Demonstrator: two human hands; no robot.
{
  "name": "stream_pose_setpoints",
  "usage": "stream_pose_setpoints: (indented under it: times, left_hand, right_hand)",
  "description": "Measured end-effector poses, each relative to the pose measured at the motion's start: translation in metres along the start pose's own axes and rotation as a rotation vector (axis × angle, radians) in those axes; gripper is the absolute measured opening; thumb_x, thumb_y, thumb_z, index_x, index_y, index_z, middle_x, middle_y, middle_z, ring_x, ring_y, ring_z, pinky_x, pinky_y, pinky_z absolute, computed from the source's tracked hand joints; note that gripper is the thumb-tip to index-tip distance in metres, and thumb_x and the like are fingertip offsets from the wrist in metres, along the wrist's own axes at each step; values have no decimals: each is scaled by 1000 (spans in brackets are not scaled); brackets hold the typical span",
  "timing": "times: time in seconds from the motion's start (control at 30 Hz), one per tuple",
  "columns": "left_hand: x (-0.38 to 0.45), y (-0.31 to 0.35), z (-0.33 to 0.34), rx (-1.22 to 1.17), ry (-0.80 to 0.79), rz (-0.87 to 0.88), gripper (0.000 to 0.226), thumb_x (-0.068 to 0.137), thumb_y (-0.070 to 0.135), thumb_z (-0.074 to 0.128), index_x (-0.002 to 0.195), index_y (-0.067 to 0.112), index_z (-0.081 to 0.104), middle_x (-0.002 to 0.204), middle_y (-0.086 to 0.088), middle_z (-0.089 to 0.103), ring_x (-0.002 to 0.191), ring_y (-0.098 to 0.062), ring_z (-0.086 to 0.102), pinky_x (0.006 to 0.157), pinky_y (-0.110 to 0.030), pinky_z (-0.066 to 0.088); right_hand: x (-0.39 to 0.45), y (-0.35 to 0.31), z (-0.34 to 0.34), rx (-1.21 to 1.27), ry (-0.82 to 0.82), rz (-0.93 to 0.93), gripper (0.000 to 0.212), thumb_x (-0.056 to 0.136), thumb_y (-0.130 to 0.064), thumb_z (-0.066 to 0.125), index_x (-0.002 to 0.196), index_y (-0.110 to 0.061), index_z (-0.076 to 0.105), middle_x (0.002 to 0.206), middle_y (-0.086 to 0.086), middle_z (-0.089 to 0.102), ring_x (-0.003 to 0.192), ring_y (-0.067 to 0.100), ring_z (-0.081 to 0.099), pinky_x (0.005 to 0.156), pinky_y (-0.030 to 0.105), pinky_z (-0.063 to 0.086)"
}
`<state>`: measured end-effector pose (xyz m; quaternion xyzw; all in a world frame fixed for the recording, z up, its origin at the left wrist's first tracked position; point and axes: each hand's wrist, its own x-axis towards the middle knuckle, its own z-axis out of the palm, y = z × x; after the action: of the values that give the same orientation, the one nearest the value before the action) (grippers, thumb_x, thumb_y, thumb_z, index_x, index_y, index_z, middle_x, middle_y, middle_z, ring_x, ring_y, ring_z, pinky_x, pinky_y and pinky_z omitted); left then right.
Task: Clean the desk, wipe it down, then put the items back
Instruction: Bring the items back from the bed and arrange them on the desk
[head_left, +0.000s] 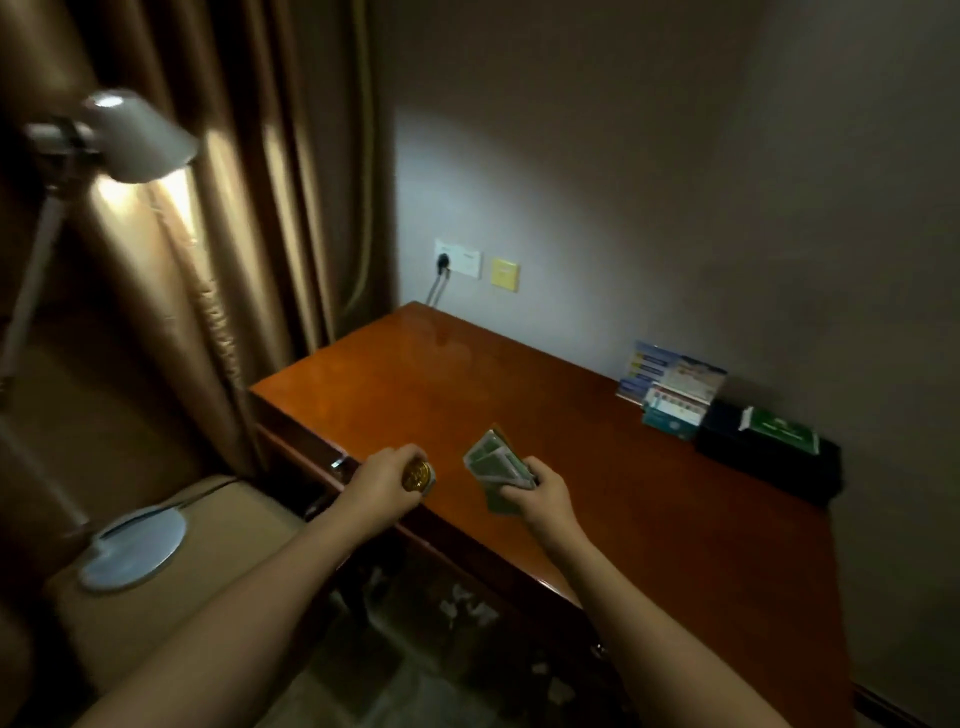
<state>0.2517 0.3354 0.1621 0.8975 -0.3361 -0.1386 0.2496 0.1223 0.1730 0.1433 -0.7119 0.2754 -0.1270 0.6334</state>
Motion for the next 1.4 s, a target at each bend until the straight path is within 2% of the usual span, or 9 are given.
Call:
stream_pose_setpoints:
  times: [0.2, 0.3, 0.43, 0.6, 0.67, 0.87, 0.97, 1.2, 1.4]
  left_hand:
    - [122, 32, 11, 46, -146, 143, 49, 86, 10, 64, 131, 19, 45, 129, -10, 48, 117, -25, 51, 92, -28, 48]
    - [171, 62, 40, 33, -229, 242, 51, 86, 9, 64, 132, 15, 44, 133, -12, 48, 119, -24, 52, 92, -26, 48]
    - [222, 110, 89, 38, -318, 345, 52, 85, 9, 65, 133, 14, 44, 134, -11, 47, 122, -24, 49, 96, -27, 45]
    - [281, 152, 125, 29, -357, 354, 51, 84, 9, 66, 131, 15, 46, 133, -10, 48, 122, -24, 50, 98, -30, 46]
    - [304, 157, 132, 36, -362, 344, 49, 84, 10, 66, 129, 16, 47, 131, -10, 50, 119, -23, 51, 97, -29, 48]
    - [343, 132, 151, 83, -436, 223, 45, 86, 15, 66, 127, 12, 47, 126, -12, 54, 110, -23, 57, 90, -28, 50]
    - [368, 123, 161, 94, -460, 168, 45, 85, 18, 67, 125, 12, 49, 122, -11, 56, 106, -23, 58, 88, -29, 51]
    - [426, 146, 187, 51, -532, 317, 30, 84, 25, 67, 110, 15, 56, 106, -5, 61, 89, -17, 59, 72, -25, 47]
    - [457, 136, 209, 74, -594, 292, 20, 83, 25, 65, 101, 20, 59, 100, -4, 64, 84, -18, 62, 71, -29, 52]
  right_hand:
    - [48, 20, -46, 34, 255, 105, 18, 83, 2, 62, 92, -13, 57, 103, 10, 62, 93, 22, 64, 76, 33, 58]
    - [60, 31, -76, 40, 393, 153, 19, 83, 2, 63, 87, -15, 56, 95, 5, 62, 89, 20, 63, 71, 26, 57]
    - [88, 39, -124, 18, 493, 182, 21, 84, 3, 62, 87, -16, 55, 92, 0, 60, 84, 16, 62, 64, 22, 56]
    - [142, 51, -185, 45, 516, 223, 20, 86, 2, 60, 90, -17, 54, 94, -2, 59, 84, 15, 62, 60, 23, 57]
    - [165, 57, -197, 46, 516, 243, 18, 86, 0, 61, 94, -15, 54, 94, -2, 59, 84, 15, 61, 56, 19, 52]
    - [212, 84, -194, 13, 405, 382, 18, 87, -4, 61, 100, -15, 55, 97, 1, 61, 76, 11, 61, 51, 17, 48]
    - [232, 92, -197, 0, 390, 406, 17, 86, -5, 63, 97, -16, 55, 98, 2, 61, 84, 17, 63, 60, 19, 51]
    - [263, 108, -210, 138, 517, 514, 24, 85, 2, 62, 105, -9, 59, 98, 7, 64, 84, 19, 63, 66, 24, 53]
    - [292, 120, -219, 166, 456, 573, 21, 84, 5, 61, 98, -11, 59, 87, 3, 64, 75, 14, 63, 62, 21, 51]
